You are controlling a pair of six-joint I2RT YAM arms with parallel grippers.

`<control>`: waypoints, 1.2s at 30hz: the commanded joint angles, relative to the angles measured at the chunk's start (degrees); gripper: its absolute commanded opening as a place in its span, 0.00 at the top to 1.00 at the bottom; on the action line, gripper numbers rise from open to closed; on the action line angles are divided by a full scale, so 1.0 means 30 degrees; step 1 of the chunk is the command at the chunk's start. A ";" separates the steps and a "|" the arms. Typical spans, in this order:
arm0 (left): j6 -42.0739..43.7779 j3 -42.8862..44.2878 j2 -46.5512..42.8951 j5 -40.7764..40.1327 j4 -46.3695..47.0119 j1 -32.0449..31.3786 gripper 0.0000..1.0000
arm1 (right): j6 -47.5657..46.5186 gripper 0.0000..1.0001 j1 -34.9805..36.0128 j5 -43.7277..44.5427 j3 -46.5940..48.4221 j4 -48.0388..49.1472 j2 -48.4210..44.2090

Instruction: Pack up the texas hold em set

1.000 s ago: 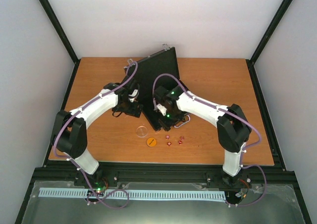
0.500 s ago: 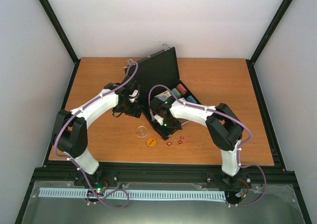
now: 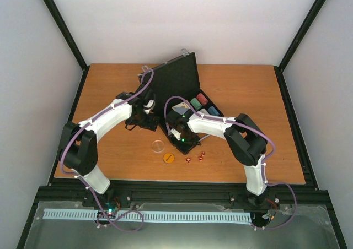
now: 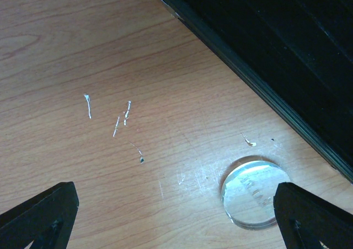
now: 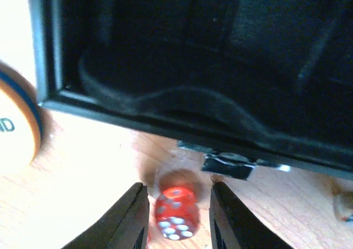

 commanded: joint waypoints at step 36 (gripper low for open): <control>0.0166 0.0319 -0.0090 0.0455 0.0249 0.0075 0.00 | 0.1471 0.95 -0.4714 0.3369 0.6406 0.3084 0.2439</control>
